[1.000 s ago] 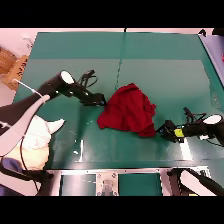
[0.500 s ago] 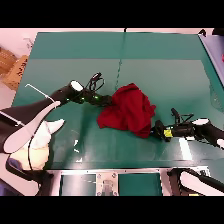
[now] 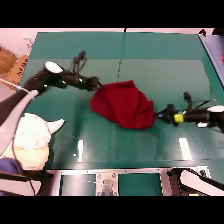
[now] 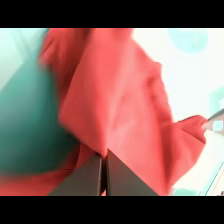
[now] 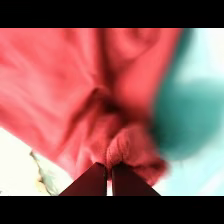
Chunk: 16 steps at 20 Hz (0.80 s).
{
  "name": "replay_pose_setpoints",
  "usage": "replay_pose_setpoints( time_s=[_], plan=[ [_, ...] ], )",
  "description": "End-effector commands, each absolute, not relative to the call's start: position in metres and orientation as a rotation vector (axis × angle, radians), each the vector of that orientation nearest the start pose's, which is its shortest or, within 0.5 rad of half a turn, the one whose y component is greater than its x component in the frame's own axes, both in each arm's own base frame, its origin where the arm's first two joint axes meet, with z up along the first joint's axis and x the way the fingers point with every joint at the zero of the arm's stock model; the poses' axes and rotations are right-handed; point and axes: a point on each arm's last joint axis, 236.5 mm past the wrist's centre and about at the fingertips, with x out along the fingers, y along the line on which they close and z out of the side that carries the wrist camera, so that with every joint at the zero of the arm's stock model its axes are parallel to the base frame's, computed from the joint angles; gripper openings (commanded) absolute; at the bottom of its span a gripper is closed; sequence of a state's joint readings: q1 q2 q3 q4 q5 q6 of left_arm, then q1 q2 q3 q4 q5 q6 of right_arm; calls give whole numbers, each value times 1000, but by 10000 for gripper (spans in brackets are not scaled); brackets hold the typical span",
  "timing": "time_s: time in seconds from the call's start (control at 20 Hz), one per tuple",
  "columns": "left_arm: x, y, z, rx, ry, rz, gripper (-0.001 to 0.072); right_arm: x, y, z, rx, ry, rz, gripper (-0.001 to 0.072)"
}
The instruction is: Fold the shirts.
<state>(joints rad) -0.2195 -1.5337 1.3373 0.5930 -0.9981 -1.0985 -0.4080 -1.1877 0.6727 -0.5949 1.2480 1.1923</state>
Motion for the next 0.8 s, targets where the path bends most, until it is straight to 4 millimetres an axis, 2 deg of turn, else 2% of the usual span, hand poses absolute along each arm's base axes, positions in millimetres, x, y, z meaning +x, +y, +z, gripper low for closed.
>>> replay_pose_setpoints(
  time_s=[0.0, 0.15, 0.3, 0.4, 0.45, 0.5, 0.6, 0.75],
  plan=[
    [434, -235, 152, -349, 789, -791, 17, 343, 51, 79, 932, 1074, 450, 16],
    [408, -220, 231, -244, 609, -781, 18, 354, 46, 186, 745, 830, 474, 16],
    [372, -203, 315, -143, 408, -762, 18, 338, 49, 290, 547, 563, 469, 16],
    [345, -190, 363, -62, 295, -732, 18, 323, 41, 347, 463, 379, 407, 16],
    [333, -182, 382, -15, 250, -713, 18, 315, 36, 368, 430, 305, 369, 16],
    [325, -178, 395, 12, 220, -702, 19, 305, 31, 386, 400, 245, 333, 16],
    [313, -177, 407, 29, 199, -711, 19, 291, 27, 398, 356, 200, 282, 16],
    [319, -174, 394, 55, 241, -695, 19, 286, 18, 384, 298, 245, 221, 16]
  ],
)
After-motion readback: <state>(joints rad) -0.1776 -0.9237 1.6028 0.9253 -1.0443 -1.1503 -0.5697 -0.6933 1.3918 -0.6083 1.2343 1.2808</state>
